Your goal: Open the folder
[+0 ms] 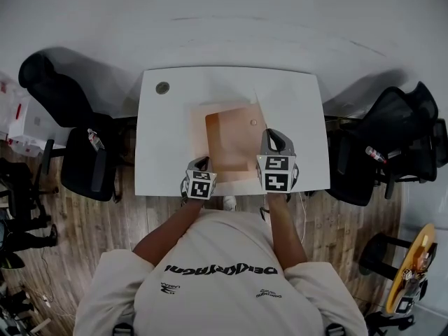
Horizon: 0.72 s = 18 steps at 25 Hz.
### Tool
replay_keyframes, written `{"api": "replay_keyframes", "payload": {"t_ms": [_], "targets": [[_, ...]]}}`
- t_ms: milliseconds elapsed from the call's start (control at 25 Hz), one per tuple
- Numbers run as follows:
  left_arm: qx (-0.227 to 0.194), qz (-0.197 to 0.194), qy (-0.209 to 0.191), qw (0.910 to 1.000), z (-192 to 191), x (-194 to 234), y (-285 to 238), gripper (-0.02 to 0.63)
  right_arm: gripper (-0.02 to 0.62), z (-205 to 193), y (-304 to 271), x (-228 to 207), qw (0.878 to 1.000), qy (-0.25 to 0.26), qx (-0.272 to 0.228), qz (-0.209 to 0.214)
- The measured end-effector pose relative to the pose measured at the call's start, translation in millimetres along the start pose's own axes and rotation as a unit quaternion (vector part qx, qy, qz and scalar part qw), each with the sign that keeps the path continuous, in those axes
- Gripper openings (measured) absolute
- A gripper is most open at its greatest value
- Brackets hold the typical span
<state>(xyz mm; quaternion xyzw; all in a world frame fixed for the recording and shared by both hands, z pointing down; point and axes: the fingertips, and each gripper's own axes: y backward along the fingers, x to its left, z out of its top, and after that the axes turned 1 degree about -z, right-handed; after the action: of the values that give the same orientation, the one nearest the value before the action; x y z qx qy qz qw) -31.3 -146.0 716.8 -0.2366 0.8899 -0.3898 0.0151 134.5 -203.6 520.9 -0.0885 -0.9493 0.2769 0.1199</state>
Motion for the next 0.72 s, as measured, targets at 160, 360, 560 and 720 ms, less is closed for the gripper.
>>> {"api": "replay_keyframes", "payload": {"t_ms": [160, 360, 560, 720], "targets": [[0.016, 0.004, -0.004, 0.9999, -4.2, -0.8, -6.6, -0.012, 0.011, -1.8, -1.9, -11.0, 1.0, -0.006, -0.003, -0.002], [0.029, -0.001, -0.007, 0.9996, -6.6, -3.7, -9.9, -0.011, 0.011, -9.2, -4.0, -24.6, 1.0, -0.004, -0.002, -0.01], [0.029, -0.001, -0.006, 0.9996, -3.3, 0.8, -7.6, -0.011, 0.012, -11.7, -7.2, -30.0, 1.0, -0.009, 0.003, -0.011], [0.034, -0.004, 0.003, 0.9994, -3.0, -0.9, -6.7, -0.011, 0.012, -13.7, -8.5, -39.7, 1.0, -0.011, 0.007, -0.017]]}}
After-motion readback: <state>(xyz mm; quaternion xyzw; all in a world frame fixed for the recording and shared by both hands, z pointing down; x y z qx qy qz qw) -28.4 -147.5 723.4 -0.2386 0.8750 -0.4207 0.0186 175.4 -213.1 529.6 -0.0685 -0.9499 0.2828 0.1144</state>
